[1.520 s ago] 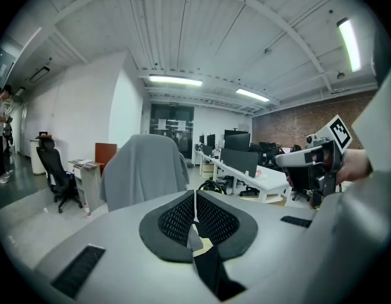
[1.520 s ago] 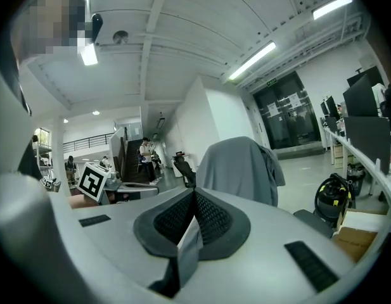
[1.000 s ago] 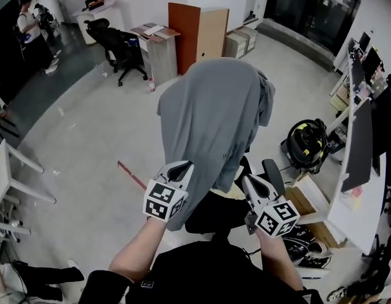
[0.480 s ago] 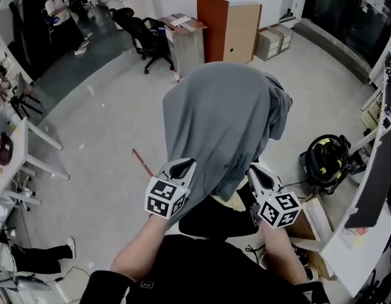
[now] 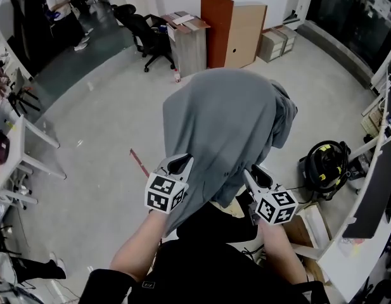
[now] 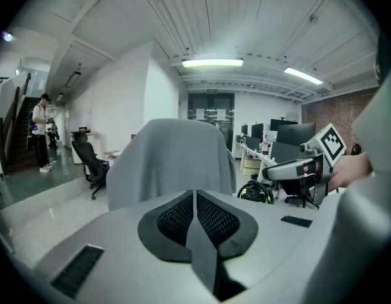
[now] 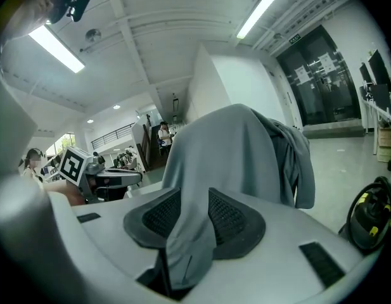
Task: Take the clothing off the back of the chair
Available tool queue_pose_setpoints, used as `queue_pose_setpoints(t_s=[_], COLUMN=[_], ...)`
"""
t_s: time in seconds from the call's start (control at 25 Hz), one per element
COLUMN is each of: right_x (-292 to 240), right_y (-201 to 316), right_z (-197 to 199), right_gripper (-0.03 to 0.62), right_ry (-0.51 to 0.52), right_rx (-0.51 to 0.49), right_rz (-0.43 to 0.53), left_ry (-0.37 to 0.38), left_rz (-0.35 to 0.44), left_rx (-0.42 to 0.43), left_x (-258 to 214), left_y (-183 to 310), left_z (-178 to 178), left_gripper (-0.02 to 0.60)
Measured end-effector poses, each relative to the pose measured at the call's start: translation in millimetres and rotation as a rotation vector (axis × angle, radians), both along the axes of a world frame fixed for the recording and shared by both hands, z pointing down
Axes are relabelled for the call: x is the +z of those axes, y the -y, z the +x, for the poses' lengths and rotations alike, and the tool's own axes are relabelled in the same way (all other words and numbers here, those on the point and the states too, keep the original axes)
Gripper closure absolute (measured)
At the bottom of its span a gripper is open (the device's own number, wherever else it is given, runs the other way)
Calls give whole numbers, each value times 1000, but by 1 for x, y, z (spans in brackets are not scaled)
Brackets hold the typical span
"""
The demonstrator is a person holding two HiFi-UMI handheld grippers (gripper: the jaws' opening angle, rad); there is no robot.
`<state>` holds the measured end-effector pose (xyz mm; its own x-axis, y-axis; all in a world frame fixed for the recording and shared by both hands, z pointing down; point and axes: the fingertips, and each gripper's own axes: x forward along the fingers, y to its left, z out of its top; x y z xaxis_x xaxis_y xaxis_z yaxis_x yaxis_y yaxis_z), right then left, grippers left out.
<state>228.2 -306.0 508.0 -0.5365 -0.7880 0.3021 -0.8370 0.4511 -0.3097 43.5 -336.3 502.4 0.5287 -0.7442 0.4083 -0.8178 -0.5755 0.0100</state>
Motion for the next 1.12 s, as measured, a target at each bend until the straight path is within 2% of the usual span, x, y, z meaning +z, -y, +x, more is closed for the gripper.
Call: queue_pose_setpoints(t_s=[0.12,0.2,0.28,0.4,0.64,0.84,0.88,1.0,1.08,1.12], right_x=[2,5,6,3,6,17,18,22,24,24], right_y=[18,35,55,85,141,175,178,188,195,198], right_z=[-1,0,1,4,16,25,27,27,28,29], right_gripper=[416,385,356,338,314,310,310,310,310,310], right_ry=[-34,-61,-85,-109,-137,-129,-131,-142,-145,-145], right_rx=[12,24,40,67,123,183,188,195,207,216], right_rz=[-11,-17,-18,-9,-31,-59,-62,-74,-81,-84], left_ry=[3,48,88,107,146,142,140,123,95,79], left_rz=[-12,-7,-2,-9,-22,-36,-41,-65,-77,-79], left_rx=[16,16,2,-32,-77,-93,-89,-63,-42,-30], left_x=[9,18,27,39,52,64,67,76,78,78], left_y=[22,38,54,78,121,139,139,135,133,131], left_z=[1,-3,-11,-23,-42,-51,-50,-45,-42,-40], left_gripper=[547,463,413,355,325,332,360,500,557,565])
